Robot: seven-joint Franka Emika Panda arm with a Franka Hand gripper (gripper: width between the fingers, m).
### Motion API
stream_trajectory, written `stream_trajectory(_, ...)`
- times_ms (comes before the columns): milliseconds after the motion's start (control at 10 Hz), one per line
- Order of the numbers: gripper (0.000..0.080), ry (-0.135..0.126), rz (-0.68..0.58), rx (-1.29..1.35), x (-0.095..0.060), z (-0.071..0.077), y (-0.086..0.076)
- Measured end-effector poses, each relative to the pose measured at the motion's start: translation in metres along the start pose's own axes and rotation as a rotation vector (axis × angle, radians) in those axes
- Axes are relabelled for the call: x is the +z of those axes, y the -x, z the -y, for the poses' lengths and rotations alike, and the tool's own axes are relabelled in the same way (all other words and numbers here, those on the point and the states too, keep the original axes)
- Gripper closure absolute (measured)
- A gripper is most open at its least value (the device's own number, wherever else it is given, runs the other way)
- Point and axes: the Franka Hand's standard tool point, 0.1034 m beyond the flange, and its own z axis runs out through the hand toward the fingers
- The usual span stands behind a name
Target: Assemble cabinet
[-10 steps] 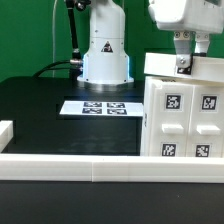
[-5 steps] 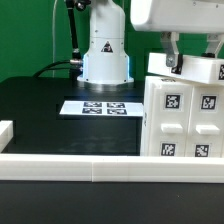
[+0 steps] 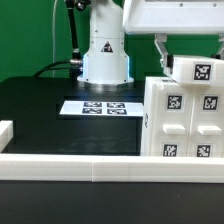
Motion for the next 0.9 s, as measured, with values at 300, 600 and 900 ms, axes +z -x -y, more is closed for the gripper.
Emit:
stream_trajectory(300,0.0238,-0.013,-0.006,0.239,-0.0002,0.0005,-0.0017)
stream_trajectory(600,0.0238,-0.031,0.005,0.585,-0.0006,0.0009,-0.0021)
stream_trajectory(900,0.0238,-0.054,0.002,0.871,0.0005,-0.0004,-0.0016)
